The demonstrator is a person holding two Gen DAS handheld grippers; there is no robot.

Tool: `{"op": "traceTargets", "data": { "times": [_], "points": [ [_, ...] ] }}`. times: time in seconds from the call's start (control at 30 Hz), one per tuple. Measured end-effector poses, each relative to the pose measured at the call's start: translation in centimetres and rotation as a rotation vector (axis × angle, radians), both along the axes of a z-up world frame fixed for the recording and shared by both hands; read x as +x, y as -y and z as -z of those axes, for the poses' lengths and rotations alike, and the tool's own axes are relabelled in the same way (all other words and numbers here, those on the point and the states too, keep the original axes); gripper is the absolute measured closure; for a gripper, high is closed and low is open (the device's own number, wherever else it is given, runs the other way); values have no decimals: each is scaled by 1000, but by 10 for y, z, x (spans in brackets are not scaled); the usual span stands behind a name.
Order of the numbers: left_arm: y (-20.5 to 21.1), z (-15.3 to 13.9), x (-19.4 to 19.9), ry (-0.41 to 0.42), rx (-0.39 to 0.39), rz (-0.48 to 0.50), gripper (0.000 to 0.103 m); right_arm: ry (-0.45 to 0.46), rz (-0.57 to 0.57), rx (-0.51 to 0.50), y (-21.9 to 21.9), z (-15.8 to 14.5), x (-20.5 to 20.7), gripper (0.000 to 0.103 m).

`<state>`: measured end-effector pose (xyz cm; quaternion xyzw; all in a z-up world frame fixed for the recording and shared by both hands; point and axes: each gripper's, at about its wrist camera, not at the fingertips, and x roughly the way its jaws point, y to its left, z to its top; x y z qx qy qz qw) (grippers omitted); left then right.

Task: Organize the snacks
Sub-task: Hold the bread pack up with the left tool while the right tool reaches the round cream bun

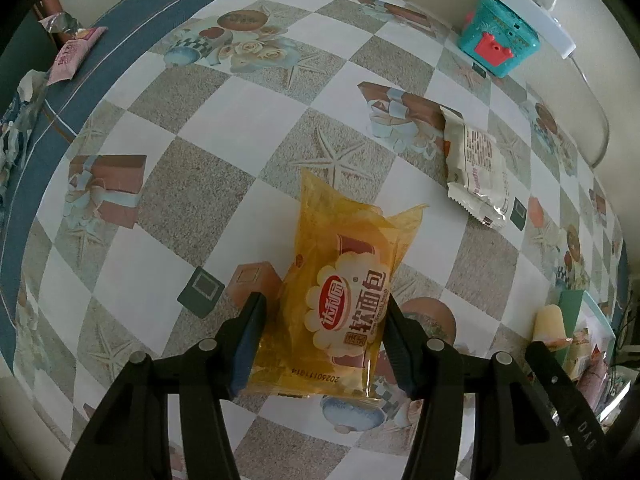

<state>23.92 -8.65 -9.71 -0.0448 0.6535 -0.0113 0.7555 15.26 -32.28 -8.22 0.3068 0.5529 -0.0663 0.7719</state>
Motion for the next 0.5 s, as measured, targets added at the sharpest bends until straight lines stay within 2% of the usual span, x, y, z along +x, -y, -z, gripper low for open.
{"op": "traceTargets", "data": {
  "times": [0.07, 0.23, 0.33, 0.5],
  "points": [
    [-1, 1, 1, 0, -3, -1, 45, -10, 0, -15, 1, -2, 1, 61],
    [-5, 3, 3, -1, -9, -4, 45, 52, -5, -70, 5, -25, 3, 61],
    [-5, 3, 3, -1, -8, -4, 45, 39, -1, -141, 3, -25, 6, 60],
    [-6, 4, 5, -3, -11, -7, 45, 37, -11, -202, 0, -19, 13, 58]
  ]
}}
